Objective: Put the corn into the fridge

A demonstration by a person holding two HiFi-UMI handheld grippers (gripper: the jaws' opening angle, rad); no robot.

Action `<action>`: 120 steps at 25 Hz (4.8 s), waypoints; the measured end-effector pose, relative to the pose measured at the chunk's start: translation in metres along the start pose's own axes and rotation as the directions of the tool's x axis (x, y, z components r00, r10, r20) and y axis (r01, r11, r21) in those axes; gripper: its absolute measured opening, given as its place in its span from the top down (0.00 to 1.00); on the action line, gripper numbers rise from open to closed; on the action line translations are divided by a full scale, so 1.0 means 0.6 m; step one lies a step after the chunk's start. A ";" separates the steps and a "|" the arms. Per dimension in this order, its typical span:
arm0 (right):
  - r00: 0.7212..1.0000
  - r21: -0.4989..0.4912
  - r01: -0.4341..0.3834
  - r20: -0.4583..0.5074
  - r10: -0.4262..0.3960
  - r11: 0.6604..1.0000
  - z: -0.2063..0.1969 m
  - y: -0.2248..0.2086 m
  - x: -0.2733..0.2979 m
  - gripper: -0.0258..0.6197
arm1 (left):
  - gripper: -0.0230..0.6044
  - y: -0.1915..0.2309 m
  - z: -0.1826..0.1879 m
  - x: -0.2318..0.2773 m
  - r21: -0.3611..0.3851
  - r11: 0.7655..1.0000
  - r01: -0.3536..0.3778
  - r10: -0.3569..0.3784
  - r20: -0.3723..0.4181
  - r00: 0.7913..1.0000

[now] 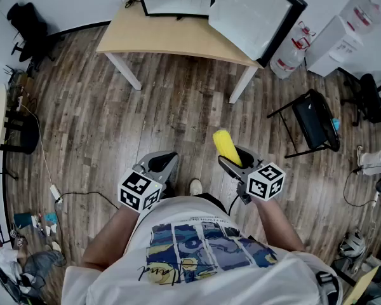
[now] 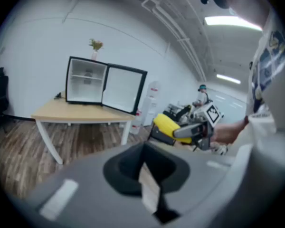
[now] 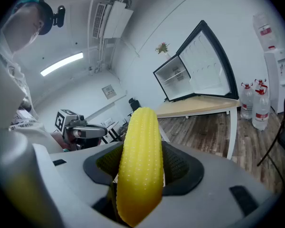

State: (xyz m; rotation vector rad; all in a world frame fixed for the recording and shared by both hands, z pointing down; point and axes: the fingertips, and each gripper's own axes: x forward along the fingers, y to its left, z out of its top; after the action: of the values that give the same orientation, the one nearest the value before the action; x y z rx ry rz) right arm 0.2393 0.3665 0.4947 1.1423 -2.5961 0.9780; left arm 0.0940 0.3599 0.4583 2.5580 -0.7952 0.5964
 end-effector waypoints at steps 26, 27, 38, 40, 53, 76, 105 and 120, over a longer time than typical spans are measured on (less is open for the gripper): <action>0.978 -0.139 0.196 -0.047 -0.205 0.971 0.310 -0.117 0.395 0.58 | 0.95 0.470 0.166 0.027 -0.015 0.994 0.106 -0.103 0.130 0.986; 0.977 -0.144 0.202 -0.040 -0.210 0.969 0.326 -0.124 0.416 0.58 | 0.95 0.493 0.165 0.025 -0.019 0.995 0.101 -0.098 0.125 0.987; 0.969 -0.202 0.223 -0.063 -0.240 0.954 0.482 -0.250 0.607 0.58 | 0.95 0.659 0.209 0.034 -0.066 0.998 -0.001 0.011 0.145 0.989; 0.970 -0.220 0.216 -0.068 -0.236 0.951 0.513 -0.278 0.642 0.58 | 0.95 0.693 0.222 0.039 -0.089 0.995 -0.037 0.050 0.145 0.988; 0.969 -0.333 0.136 -0.153 -0.196 0.933 0.679 -0.448 0.881 0.58 | 0.95 0.868 0.354 0.079 -0.164 0.949 -0.271 0.297 0.167 0.940; 0.928 -0.360 0.235 -0.195 -0.319 0.903 0.763 -0.689 1.164 0.58 | 0.95 0.954 0.352 0.082 -0.307 0.801 -0.514 0.554 0.052 0.831; 0.890 -0.446 0.315 -0.168 -0.424 0.838 0.761 -0.734 1.249 0.58 | 0.95 0.946 0.329 0.080 -0.340 0.750 -0.567 0.600 -0.013 0.800; 0.905 -0.431 0.312 -0.135 -0.403 0.847 0.765 -0.721 1.214 0.56 | 0.95 0.932 0.322 0.071 -0.329 0.785 -0.524 0.557 0.007 0.830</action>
State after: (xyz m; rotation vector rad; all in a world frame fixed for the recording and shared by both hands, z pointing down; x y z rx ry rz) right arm 0.0892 -0.5763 0.6257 1.2568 -2.1518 0.4331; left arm -0.1577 -0.1770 0.4529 2.0643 -1.5584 0.4481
